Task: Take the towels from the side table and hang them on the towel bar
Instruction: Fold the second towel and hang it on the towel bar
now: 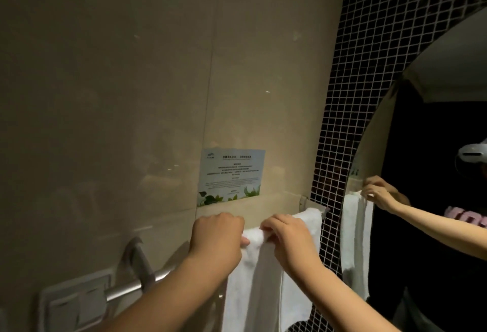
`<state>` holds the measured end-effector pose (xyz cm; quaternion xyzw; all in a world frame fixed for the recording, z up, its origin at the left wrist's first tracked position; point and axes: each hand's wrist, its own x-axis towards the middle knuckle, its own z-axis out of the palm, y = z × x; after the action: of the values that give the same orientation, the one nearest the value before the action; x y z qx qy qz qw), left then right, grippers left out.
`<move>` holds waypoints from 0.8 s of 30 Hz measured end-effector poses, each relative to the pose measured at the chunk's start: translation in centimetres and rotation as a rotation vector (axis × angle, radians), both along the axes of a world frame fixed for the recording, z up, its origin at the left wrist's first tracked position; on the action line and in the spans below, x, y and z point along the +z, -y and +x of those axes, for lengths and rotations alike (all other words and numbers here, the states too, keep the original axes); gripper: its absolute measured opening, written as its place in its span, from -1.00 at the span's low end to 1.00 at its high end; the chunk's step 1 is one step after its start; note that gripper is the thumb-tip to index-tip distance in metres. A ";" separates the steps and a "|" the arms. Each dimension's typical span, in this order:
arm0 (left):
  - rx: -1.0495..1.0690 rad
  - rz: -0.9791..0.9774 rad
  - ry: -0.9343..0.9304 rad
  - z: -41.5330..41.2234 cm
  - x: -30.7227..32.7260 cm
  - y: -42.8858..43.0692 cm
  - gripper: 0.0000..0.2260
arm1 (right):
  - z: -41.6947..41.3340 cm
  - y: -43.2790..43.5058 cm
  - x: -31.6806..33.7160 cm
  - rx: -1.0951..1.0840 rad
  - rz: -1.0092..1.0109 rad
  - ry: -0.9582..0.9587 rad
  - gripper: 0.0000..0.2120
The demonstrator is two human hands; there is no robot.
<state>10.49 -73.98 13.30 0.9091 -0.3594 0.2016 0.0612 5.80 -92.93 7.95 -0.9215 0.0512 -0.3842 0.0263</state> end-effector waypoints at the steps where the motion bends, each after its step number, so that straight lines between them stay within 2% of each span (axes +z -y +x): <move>1: 0.022 0.016 -0.014 0.3 0.3 0.1 -0.74 | 0.3 0.1 1.0 -0.017 -0.037 -0.048 -0.68; 3: 0.074 0.052 -0.026 1.0 0.7 0.5 -0.74 | 0.5 0.1 2.5 -0.042 -0.092 -0.125 -0.72; 6: 0.151 0.094 -0.004 1.6 1.0 1.1 -0.84 | 1.1 -0.8 3.7 -0.061 -0.089 -0.145 -0.77; 10: 0.194 0.130 0.004 1.9 1.1 0.6 -0.74 | 3.7 -3.1 3.8 -0.029 -0.028 -0.199 -0.79; 15: 0.069 0.014 0.006 1.4 1.8 -1.2 -0.75 | 5.9 -3.7 2.7 -0.016 0.100 -0.072 -0.87; 18: -0.037 0.083 -0.027 -0.3 1.7 -1.6 -0.69 | 5.8 -3.9 2.8 -0.080 0.118 -0.079 -0.90; 21: -0.049 0.171 -0.005 -1.2 0.2 -1.4 -0.80 | 3.8 -3.6 3.3 -0.023 0.165 -0.322 -0.68; 22: -0.042 0.146 -0.016 -1.2 -0.3 -1.5 -0.83 | 2.8 -3.5 3.4 0.045 0.186 -0.418 -0.64; 24: -0.034 0.042 -0.102 -0.8 -0.7 -1.7 -0.88 | 0.9 -2.8 3.1 0.179 0.170 -0.485 -0.61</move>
<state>9.68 -72.26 12.62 0.9130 -0.3753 0.1465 0.0638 6.75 -90.10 11.10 -0.9819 0.0064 -0.1426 0.1242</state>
